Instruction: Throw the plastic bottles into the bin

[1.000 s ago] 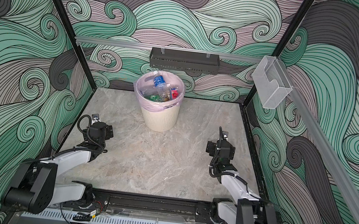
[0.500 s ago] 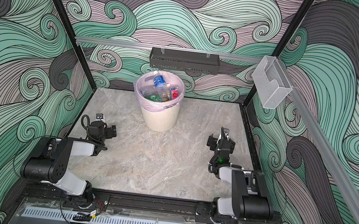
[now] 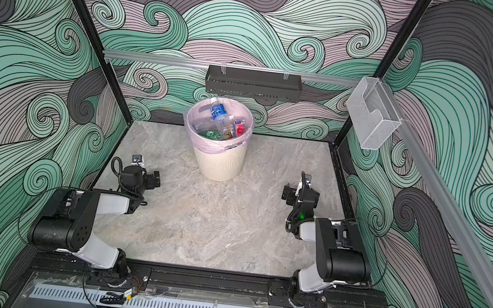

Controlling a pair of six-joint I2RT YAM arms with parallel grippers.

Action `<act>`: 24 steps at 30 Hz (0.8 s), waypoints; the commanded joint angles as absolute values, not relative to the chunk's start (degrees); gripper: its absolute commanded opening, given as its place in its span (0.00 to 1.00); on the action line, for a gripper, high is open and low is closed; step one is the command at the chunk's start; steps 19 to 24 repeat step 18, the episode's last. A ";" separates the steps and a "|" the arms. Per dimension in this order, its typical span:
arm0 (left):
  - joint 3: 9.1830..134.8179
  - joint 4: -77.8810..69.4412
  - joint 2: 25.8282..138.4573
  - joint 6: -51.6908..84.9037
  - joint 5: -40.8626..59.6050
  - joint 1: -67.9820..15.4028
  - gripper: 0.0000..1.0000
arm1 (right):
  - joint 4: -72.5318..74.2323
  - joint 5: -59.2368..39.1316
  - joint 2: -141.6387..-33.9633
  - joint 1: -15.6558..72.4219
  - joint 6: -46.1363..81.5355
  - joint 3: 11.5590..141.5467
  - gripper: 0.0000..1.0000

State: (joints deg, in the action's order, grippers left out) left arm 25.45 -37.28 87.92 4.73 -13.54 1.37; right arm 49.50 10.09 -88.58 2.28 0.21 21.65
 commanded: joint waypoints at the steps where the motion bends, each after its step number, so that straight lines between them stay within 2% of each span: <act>1: 27.07 -38.04 87.36 4.48 -12.92 1.76 0.99 | 50.95 9.58 -88.11 2.08 -0.26 21.97 1.00; 24: 27.07 -38.00 87.36 4.48 -12.92 1.76 0.99 | 49.61 9.50 -87.81 2.20 -0.47 22.41 1.00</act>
